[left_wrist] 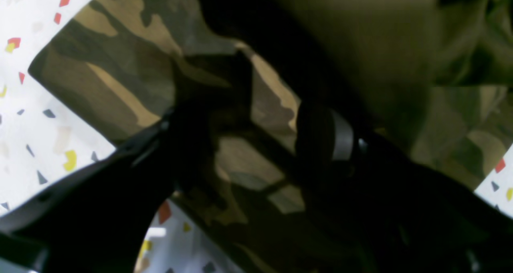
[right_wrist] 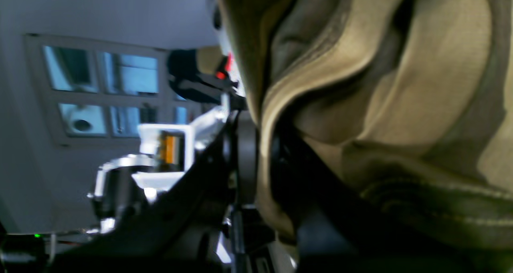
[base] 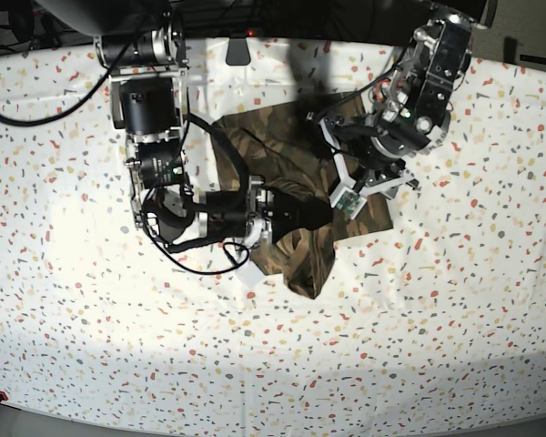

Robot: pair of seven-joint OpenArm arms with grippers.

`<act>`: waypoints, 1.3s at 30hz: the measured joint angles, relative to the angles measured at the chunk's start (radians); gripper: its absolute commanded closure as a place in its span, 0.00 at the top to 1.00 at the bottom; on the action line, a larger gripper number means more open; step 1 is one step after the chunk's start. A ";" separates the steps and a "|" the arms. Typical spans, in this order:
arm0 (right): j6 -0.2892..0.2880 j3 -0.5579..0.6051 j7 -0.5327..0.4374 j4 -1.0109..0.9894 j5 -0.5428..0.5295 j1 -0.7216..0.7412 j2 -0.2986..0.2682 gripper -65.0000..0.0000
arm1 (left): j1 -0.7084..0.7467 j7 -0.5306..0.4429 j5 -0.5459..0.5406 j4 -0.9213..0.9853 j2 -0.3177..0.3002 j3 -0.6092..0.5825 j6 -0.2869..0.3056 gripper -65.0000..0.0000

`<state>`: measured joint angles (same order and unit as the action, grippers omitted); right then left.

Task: Fold the T-shirt properly
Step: 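Grasp the shirt rectangle's end with both grippers and lift it, then fold the lifted end over with the right gripper toward the left gripper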

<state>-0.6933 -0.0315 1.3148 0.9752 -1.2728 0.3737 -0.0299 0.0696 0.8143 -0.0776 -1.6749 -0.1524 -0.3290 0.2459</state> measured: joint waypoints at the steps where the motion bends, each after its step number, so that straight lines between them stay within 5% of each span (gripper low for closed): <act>1: 0.000 0.000 0.000 0.000 0.008 0.000 0.000 0.00 | -0.005 0.004 0.010 0.000 0.000 0.000 0.001 0.62; 8: 0.000 0.055 -0.003 0.002 0.015 0.000 -0.002 0.00 | -0.115 0.067 0.137 0.001 0.000 0.000 0.004 0.62; 14: 0.000 0.140 -0.032 0.002 0.011 0.008 -0.002 0.00 | -0.179 0.213 0.306 0.002 0.000 -0.005 0.019 0.62; 28: 0.000 0.150 0.000 0.002 0.014 0.003 -0.001 0.00 | -0.283 0.189 0.440 0.002 -0.175 -0.005 -0.251 0.62; 33: 0.000 0.187 -0.001 0.002 0.014 0.003 0.000 0.43 | -0.283 0.195 0.439 0.002 -0.197 -0.005 -0.265 0.62; 39: 0.000 0.321 -0.005 0.002 -0.050 0.004 -0.003 0.45 | -0.283 0.195 0.425 0.002 -0.196 -0.005 -0.265 0.62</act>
<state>-0.6933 0.2897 1.3098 0.9771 -1.3228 0.3775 -0.0330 -0.2134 1.0096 0.3473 -1.6726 -0.3489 -0.3340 -0.0189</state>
